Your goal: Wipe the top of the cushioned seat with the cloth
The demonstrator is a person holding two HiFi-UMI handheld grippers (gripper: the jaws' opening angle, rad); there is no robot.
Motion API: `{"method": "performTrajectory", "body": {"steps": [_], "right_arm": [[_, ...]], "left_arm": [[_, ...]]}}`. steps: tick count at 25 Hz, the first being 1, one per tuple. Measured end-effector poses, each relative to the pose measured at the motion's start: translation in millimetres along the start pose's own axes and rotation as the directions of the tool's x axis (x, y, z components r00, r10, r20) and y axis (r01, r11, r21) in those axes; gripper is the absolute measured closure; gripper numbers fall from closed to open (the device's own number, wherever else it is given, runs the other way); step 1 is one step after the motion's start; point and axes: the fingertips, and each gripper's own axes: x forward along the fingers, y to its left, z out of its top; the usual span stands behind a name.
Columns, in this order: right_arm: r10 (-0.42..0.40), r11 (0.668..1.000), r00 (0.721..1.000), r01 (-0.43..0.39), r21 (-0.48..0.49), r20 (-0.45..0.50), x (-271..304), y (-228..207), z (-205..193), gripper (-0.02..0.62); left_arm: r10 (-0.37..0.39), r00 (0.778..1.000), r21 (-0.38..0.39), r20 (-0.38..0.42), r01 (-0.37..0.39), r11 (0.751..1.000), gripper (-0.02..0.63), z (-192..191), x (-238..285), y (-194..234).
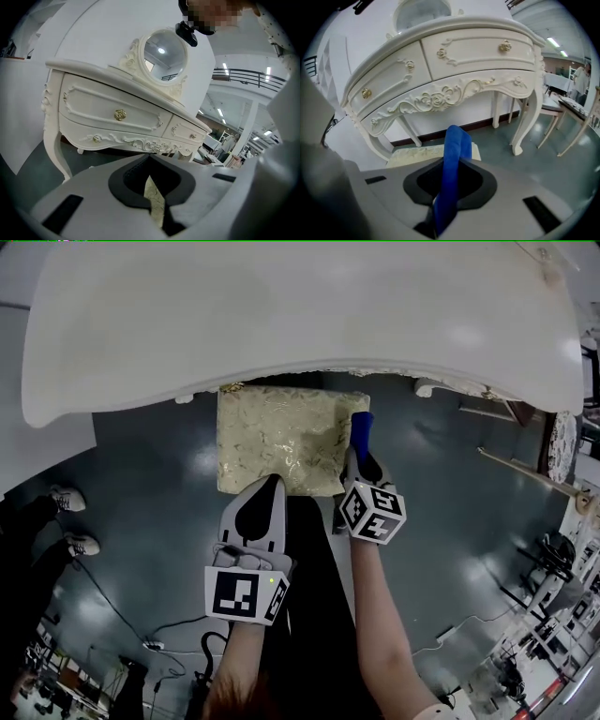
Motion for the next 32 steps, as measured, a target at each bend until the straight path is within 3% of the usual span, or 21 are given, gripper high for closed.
{"method": "performTrajectory", "body": {"steps": [5,10,20,32], "right_arm": [[-0.086,0.995,0.996,0.086,0.039,-0.022,1,-49,-10,0.534],[-0.117,0.991,0.991,0.121,0.052,-0.07,8,-75,-27,0.534],[-0.077,0.997,0.982,0.078,-0.002,-0.171,28,-67,-49,0.534],[-0.093,0.996,0.979,0.091,-0.021,-0.183,31,-63,-51,0.534]], "left_arm": [[-0.02,0.999,0.021,-0.026,0.021,1.0,0.608,-7,10,-15],[-0.019,0.999,0.028,-0.043,0.02,0.999,0.607,-13,17,-21],[0.003,0.999,0.025,-0.044,-0.002,1.0,0.608,-11,23,-21],[0.02,0.999,0.013,-0.029,-0.02,1.0,0.607,-9,24,-13]]}}
